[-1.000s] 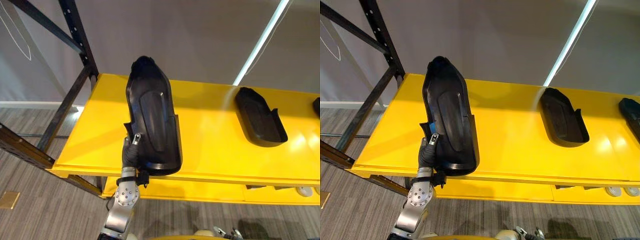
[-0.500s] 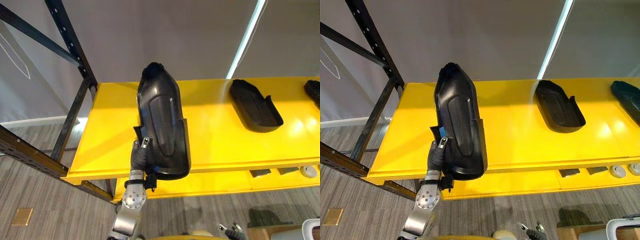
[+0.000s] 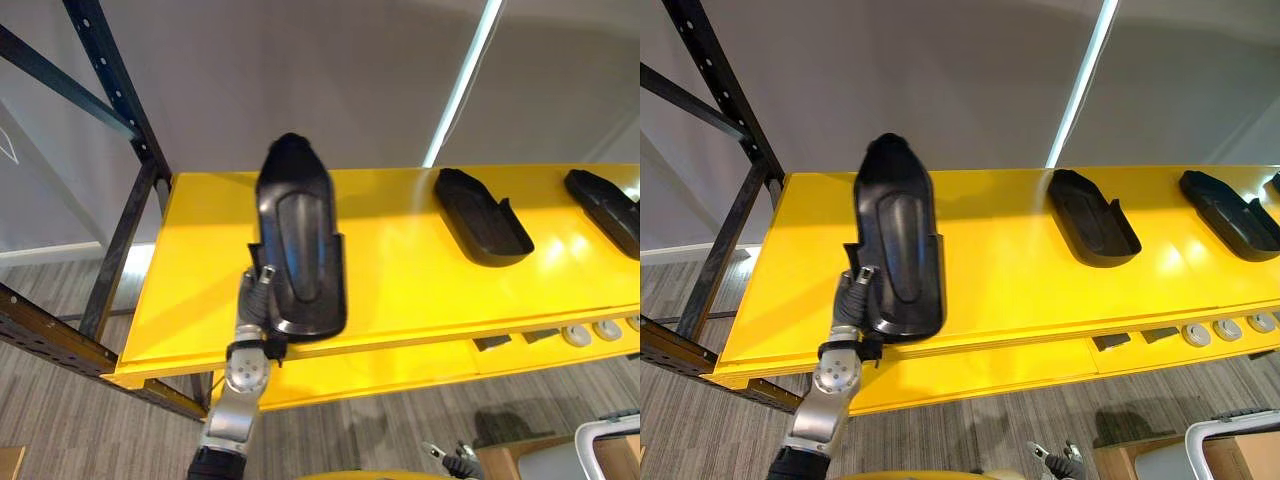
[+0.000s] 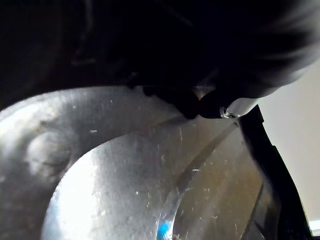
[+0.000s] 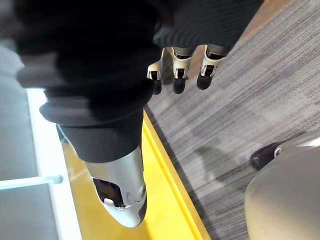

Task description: Walk over and take plastic housings, then place them on the shelf

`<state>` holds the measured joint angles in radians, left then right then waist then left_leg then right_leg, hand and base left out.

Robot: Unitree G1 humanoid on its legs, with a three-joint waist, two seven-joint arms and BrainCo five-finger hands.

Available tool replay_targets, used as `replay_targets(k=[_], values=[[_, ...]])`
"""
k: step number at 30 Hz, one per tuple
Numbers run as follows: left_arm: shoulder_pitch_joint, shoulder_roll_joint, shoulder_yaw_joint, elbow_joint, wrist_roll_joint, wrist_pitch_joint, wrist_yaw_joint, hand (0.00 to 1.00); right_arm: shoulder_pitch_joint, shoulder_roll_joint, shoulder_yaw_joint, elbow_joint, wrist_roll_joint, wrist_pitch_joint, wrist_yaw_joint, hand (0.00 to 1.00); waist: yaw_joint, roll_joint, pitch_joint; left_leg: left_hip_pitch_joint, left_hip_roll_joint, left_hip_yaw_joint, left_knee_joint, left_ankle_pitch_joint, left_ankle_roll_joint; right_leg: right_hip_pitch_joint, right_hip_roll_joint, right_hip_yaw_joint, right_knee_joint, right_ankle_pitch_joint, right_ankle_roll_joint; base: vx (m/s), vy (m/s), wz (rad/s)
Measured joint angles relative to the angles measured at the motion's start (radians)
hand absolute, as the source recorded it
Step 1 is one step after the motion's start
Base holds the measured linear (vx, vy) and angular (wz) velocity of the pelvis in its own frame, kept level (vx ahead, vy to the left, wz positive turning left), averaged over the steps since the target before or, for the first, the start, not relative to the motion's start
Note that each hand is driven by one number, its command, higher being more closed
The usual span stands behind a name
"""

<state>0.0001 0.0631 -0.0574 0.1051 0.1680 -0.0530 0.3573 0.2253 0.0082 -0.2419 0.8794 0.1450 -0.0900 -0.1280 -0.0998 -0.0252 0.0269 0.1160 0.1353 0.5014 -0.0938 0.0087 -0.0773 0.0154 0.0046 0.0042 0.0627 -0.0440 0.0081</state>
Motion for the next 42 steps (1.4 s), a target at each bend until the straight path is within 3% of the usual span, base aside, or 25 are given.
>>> replay_targets(k=[5,9,19,20,25,36,42], values=[[-0.032,0.001,0.053,0.093,-0.009,0.025,0.017,1.0,-0.002,-0.013,-0.019,0.009,-0.018,0.02,0.001,0.0,-0.004,0.012,0.0,-0.013,-0.007,0.008,-0.009,0.021,0.005,-0.019,-0.002,0.018,-0.013,0.004,-0.007,-0.16,-0.055,-0.11],[-0.092,0.003,0.102,0.159,-0.022,0.046,0.017,1.0,0.001,-0.019,-0.018,0.017,-0.038,0.031,0.002,0.0,-0.024,0.024,0.001,-0.033,-0.013,0.004,-0.01,0.028,0.003,-0.043,-0.002,0.018,-0.02,0.014,-0.004,-0.18,-0.031,0.0],[-0.252,0.044,0.14,0.308,-0.064,0.072,0.038,1.0,0.005,-0.019,-0.016,0.035,-0.039,0.036,0.013,0.0,-0.034,0.012,-0.001,-0.055,-0.032,0.01,-0.01,0.024,0.009,-0.055,-0.009,0.046,-0.05,0.043,0.017,-0.01,0.007,-0.04],[-0.262,0.045,0.14,0.315,-0.065,0.072,0.039,0.0,0.003,-0.02,-0.016,0.04,-0.039,0.036,0.018,0.0,-0.034,0.012,-0.001,-0.055,-0.032,0.012,-0.01,0.025,0.01,-0.055,-0.009,0.048,-0.05,0.044,0.015,0.08,0.019,-0.09],[-0.345,0.071,0.149,0.379,-0.069,0.072,0.045,0.0,-0.008,-0.027,-0.016,0.045,-0.043,0.037,0.024,0.0,-0.05,0.012,-0.001,-0.057,-0.033,0.019,-0.009,0.027,0.014,-0.051,-0.004,0.052,-0.061,0.054,0.004,0.09,0.001,-0.09],[-0.412,0.066,0.149,0.42,-0.099,0.088,0.095,0.0,-0.014,-0.028,-0.015,0.048,-0.042,0.035,0.023,0.0,-0.054,0.011,0.005,-0.052,-0.031,0.018,-0.01,0.028,0.014,-0.054,-0.005,0.055,-0.058,0.059,-0.004,-0.04,-0.003,-0.02],[-0.412,0.065,0.153,0.413,-0.121,0.087,0.131,0.0,-0.015,-0.021,-0.015,0.047,-0.042,0.035,0.022,0.0,-0.052,-0.003,0.015,-0.048,-0.033,0.017,-0.01,0.028,0.014,-0.054,-0.008,0.056,-0.062,0.06,-0.002,-0.05,0.002,0.01]])
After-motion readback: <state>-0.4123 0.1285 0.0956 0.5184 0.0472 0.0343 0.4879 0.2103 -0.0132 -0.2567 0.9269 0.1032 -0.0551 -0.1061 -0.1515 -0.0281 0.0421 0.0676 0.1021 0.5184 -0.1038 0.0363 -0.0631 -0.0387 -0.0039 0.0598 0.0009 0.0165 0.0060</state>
